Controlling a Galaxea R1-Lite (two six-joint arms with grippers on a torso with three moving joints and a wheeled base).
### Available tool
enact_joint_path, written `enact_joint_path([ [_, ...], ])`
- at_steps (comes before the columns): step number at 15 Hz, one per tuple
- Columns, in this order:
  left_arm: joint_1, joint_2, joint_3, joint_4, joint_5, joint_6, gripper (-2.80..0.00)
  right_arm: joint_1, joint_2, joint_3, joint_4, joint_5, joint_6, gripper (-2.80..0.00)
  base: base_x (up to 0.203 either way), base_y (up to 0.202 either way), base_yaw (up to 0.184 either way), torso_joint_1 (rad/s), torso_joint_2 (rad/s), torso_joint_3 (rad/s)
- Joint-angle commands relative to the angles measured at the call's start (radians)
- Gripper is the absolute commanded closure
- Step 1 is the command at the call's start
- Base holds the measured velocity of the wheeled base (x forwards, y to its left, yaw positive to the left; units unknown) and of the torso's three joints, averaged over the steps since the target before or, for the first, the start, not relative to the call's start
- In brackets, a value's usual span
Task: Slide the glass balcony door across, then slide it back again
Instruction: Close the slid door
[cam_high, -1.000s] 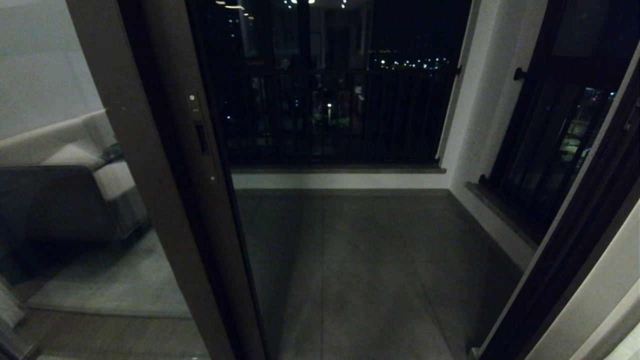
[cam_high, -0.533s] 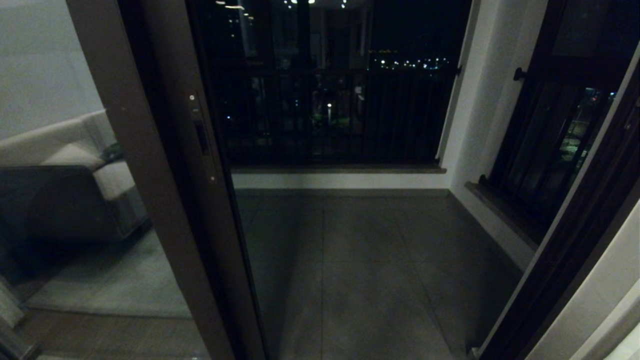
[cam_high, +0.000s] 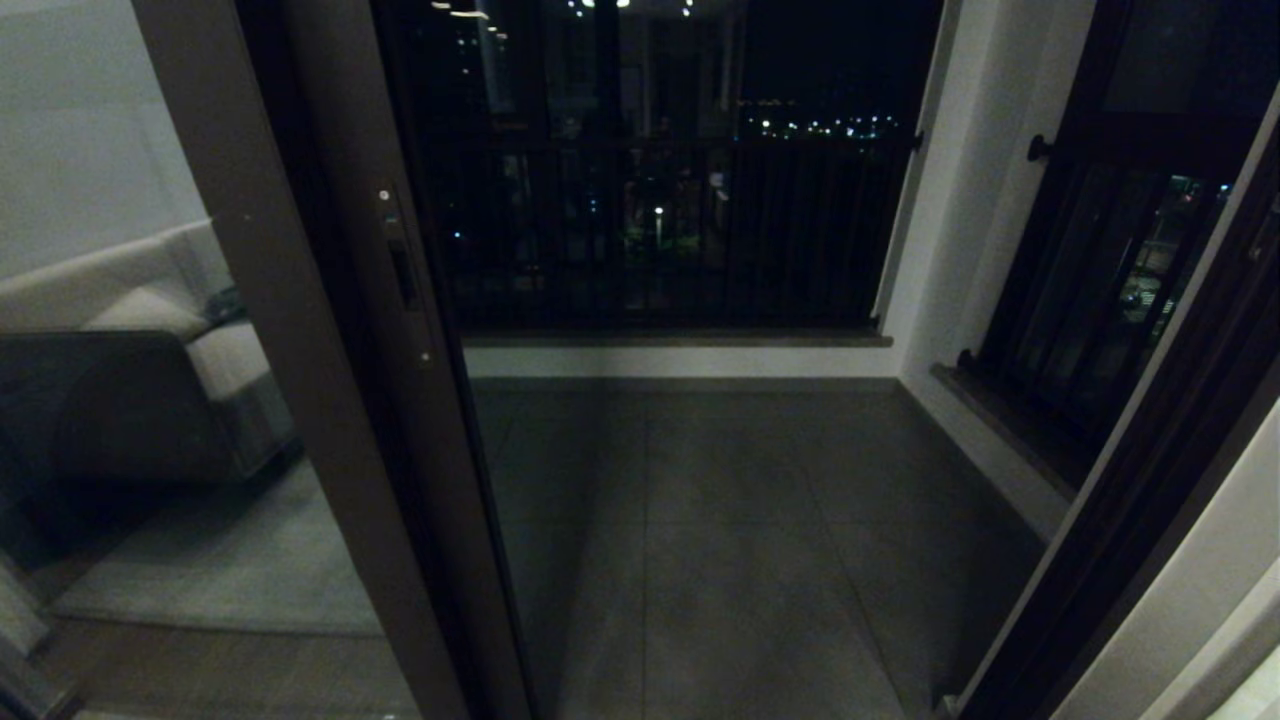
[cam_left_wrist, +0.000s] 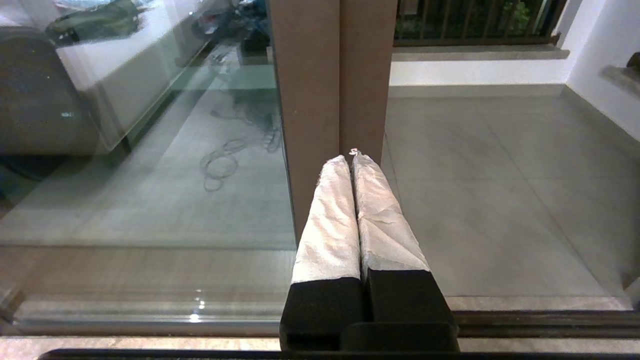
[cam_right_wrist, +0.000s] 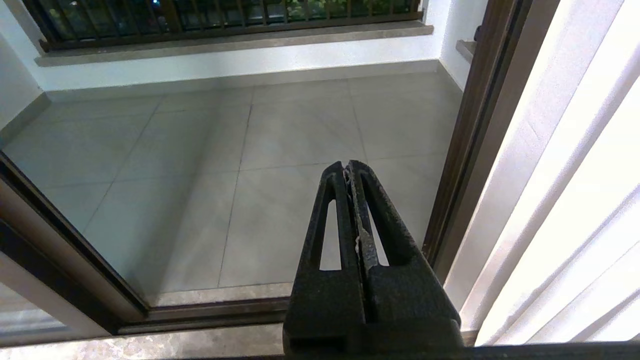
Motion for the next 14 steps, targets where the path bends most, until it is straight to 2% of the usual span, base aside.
enact_joint_path([
  [1,0.000,0.000,0.000,0.000,-0.001,0.015,0.00,0.000,0.001,0.000,0.001,0.000,0.000,0.00,0.000,0.000,0.000,0.000,0.00,0.000],
  [4,0.000,0.000,-0.005,0.012,-0.007,0.030,0.00,0.000,0.001,0.000,0.001,0.000,0.000,0.00,0.000,0.000,0.000,0.000,0.00,0.000],
  [7,0.000,-0.002,-0.003,0.007,0.005,-0.013,0.00,0.000,0.001,0.000,0.001,0.000,0.000,0.00,0.000,0.000,0.000,0.000,0.00,0.000],
  [9,0.000,-0.002,-0.004,-0.001,-0.011,0.057,0.00,0.000,0.001,0.000,0.001,0.000,0.000,0.00,0.000,0.000,0.000,0.000,0.00,0.000],
  [10,0.000,-0.001,-0.028,-0.016,-0.049,0.074,0.00,0.000,0.001,0.000,0.001,0.000,0.000,0.00,0.000,0.000,0.000,0.000,0.00,0.000],
  [12,0.000,0.041,-0.164,0.006,-0.128,0.074,0.00,0.000,0.001,0.000,0.001,0.000,0.000,0.00,0.000,0.000,0.000,0.000,0.00,0.000],
  [14,0.001,0.191,-0.300,0.036,-0.184,0.072,0.00,0.000,0.001,0.000,0.001,0.000,0.000,0.00,0.000,0.000,0.000,0.000,0.00,0.000],
])
